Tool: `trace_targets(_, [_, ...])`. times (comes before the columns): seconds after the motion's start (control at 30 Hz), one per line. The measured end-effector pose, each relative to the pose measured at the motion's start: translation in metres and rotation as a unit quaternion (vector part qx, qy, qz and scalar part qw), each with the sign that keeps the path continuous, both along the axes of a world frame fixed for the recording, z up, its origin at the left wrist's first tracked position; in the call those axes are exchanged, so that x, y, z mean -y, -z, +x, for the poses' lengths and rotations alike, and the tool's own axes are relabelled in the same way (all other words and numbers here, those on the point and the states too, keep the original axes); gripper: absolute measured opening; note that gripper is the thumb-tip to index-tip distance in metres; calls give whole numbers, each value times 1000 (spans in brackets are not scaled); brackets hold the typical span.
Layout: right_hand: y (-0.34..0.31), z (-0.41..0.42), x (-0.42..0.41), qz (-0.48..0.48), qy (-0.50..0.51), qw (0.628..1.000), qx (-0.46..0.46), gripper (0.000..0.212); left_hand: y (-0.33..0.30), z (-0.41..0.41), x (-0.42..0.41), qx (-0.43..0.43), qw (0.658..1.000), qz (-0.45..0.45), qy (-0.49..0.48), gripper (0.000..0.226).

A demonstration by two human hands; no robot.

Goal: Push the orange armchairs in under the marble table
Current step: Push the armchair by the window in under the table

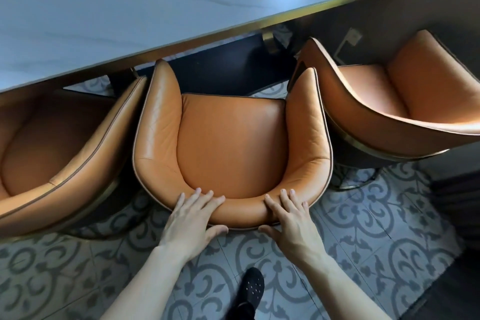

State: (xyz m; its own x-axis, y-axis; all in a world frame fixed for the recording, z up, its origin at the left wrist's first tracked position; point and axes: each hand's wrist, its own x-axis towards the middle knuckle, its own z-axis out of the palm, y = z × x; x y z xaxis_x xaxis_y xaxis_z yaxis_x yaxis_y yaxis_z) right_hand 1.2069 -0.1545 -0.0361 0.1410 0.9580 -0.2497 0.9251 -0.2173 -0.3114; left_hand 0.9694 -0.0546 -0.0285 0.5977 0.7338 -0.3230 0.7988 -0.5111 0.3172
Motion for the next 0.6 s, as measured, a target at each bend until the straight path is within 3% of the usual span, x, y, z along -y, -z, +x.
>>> trace_targets(0.23, [9,0,1,15,16,1000,-15,68,15,-2,2,-5,999,50,19,73])
trace_targets(0.6, [15,23,-35,5,17,1000,-17,72,21,18,-31,1,999,49,12,73])
